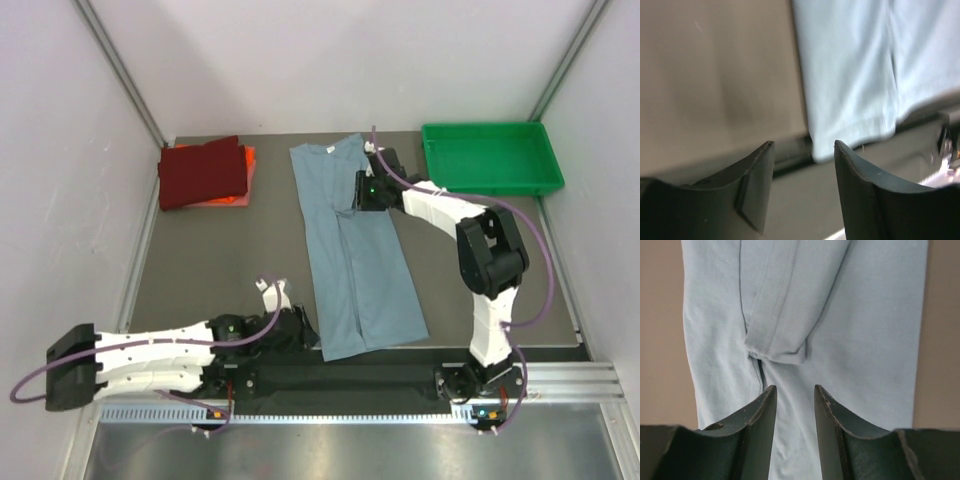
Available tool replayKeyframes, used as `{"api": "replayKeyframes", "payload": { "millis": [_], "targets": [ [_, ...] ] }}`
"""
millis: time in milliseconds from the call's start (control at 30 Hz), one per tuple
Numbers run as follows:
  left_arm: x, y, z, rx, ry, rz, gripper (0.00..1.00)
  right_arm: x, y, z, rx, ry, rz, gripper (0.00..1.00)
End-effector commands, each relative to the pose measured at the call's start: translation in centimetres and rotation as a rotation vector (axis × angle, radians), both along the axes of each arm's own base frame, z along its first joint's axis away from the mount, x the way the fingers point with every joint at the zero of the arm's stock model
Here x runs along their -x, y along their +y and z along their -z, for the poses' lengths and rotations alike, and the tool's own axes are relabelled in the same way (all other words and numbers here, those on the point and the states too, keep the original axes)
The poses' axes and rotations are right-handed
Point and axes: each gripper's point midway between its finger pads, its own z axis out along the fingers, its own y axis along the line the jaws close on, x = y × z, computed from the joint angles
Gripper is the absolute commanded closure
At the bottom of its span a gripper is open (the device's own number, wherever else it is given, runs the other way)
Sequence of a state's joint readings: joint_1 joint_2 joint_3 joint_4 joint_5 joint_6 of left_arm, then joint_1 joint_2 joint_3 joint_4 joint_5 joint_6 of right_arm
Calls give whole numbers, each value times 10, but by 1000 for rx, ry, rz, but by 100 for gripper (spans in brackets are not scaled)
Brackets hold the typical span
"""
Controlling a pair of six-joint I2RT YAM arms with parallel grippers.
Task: Fold and stack the t-shirts
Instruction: Fold the tshirt
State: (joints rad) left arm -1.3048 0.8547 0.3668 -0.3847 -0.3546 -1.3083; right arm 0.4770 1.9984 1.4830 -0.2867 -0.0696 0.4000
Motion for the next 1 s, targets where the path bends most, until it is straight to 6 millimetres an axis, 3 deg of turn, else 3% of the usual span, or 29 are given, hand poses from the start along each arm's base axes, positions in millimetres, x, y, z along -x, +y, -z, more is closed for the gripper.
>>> {"api": "replayKeyframes", "payload": {
  "millis": [0, 33, 67, 100, 167, 267, 367, 467, 633, 767, 967],
  "targets": [
    [-22, -13, -8, 16, 15, 51, 44, -5, -15, -65, 8, -101, 37, 63],
    [-15, -26, -10, 93, 83, 113, 46, 11, -29, -57, 60, -56, 56, 61],
    [-27, -20, -5, 111, 93, 77, 48, 21, -36, -59, 75, -44, 55, 59],
    [-26, -22, -7, 142, 106, 91, 48, 39, -47, -67, 82, -27, 56, 59],
    [-36, -20, -12, 162, 83, 74, 47, 71, -66, -62, 110, 55, 54, 58],
    [-38, -23, -19, 187, 86, 96, 46, 138, -94, -54, 120, 136, 49, 56],
    [-26, -29, -18, 225, 128, 154, 45, 191, -105, -33, 76, 232, 32, 55],
    [-14, -27, -5, 228, 197, 156, 45, 231, -106, -15, 4, 321, 5, 55],
    [0, -19, 8, 226, 256, 131, 44, 265, -119, 3, -2, 411, 61, 54],
    [2, -12, 11, 198, 259, 109, 43, 278, -136, 15, 36, 428, 145, 47],
    [8, -14, 16, 215, 290, 101, 43, 290, -147, 30, 49, 438, 191, 47]
  ]
}}
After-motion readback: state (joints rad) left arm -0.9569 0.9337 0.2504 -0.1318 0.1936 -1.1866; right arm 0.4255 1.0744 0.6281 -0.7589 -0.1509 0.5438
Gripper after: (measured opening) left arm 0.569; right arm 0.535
